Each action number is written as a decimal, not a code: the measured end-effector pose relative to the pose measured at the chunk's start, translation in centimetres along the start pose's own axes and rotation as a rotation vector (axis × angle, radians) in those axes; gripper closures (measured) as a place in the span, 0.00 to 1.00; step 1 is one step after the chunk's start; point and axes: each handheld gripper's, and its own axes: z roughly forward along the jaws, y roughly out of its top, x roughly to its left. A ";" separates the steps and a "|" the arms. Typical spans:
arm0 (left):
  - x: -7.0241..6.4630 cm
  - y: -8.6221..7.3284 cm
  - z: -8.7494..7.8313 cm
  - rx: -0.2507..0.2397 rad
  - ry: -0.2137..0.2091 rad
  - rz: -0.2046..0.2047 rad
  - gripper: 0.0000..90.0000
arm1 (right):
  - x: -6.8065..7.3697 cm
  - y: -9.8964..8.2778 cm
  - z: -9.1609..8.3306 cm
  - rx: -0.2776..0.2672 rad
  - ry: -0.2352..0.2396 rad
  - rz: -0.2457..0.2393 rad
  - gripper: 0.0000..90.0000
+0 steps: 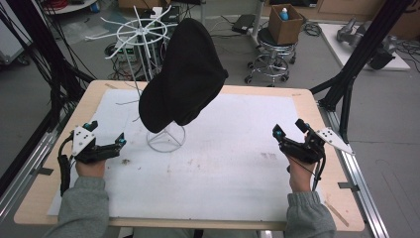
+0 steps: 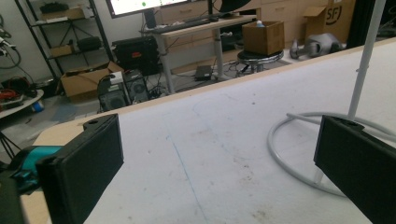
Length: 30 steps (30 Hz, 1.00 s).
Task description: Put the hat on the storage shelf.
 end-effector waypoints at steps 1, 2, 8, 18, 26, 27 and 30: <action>0.0 0.0 0.0 -0.003 -0.003 -0.002 0.02 | 0.0 0.0 0.0 0.001 -0.006 0.002 0.01; 0.0 0.1 -0.1 -0.007 -0.003 -0.006 0.02 | 0.1 -0.1 0.0 0.005 -0.009 0.001 0.01; 0.0 0.1 -0.1 -0.007 -0.002 -0.008 0.02 | 0.0 -0.2 0.0 0.001 -0.019 -0.009 0.01; 0.0 0.1 -0.1 -0.010 -0.002 -0.008 0.02 | 0.0 -0.3 0.1 0.007 -0.021 -0.008 0.01; 0.1 0.1 -0.1 -0.015 -0.002 -0.014 0.02 | 0.0 -0.4 0.2 0.016 -0.022 -0.002 0.01; 0.1 0.1 -0.1 -0.014 -0.002 -0.014 0.02 | 0.0 -0.4 0.2 0.014 -0.021 -0.006 0.01; 0.1 0.1 -0.1 -0.014 -0.002 -0.014 0.02 | 0.1 -0.4 0.2 0.016 -0.026 -0.003 0.01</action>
